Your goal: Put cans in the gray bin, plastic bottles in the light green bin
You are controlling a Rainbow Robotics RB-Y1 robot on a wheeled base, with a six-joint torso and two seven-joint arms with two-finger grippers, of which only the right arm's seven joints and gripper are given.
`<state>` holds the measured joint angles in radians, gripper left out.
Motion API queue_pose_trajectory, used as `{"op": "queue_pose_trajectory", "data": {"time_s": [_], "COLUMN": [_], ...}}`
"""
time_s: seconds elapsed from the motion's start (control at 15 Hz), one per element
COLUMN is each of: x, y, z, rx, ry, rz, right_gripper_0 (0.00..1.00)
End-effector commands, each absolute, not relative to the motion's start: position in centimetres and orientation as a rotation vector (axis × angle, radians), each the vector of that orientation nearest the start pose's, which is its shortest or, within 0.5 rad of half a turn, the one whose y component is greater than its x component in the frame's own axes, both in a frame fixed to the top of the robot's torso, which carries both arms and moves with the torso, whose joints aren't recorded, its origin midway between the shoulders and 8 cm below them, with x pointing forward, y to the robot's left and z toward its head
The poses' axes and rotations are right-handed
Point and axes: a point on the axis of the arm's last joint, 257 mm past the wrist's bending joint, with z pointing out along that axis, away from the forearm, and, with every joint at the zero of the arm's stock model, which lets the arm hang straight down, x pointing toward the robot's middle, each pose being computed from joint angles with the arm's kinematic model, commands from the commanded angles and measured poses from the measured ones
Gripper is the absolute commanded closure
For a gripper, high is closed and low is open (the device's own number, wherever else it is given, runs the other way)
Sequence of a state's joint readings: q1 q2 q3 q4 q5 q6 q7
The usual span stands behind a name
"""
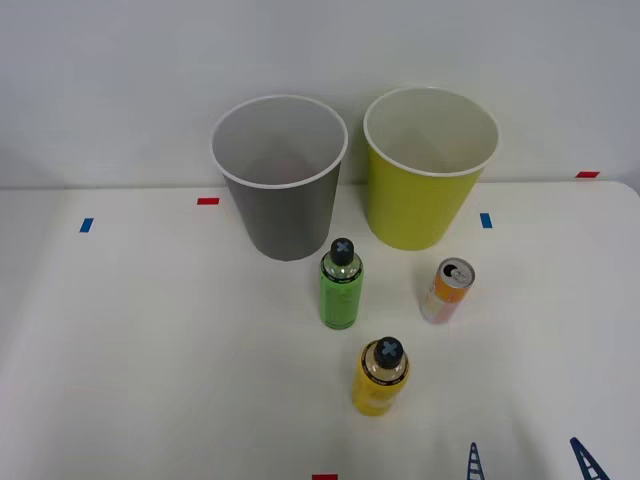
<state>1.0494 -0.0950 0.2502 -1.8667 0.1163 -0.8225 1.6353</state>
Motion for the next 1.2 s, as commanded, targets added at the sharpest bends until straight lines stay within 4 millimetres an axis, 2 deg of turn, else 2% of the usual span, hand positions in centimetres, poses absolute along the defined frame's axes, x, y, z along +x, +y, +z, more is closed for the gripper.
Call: {"op": "queue_pose_trajectory", "data": {"time_s": [0.07, 1.2], "x": [21.46, 21.46], "y": [-21.87, -21.87], "z": [-25.55, -25.55], "rx": [-0.115, -0.115], "ry": [1.455, 1.455], "rz": [-0.131, -0.131], "right_gripper_0": [0.0, 0.0]}}
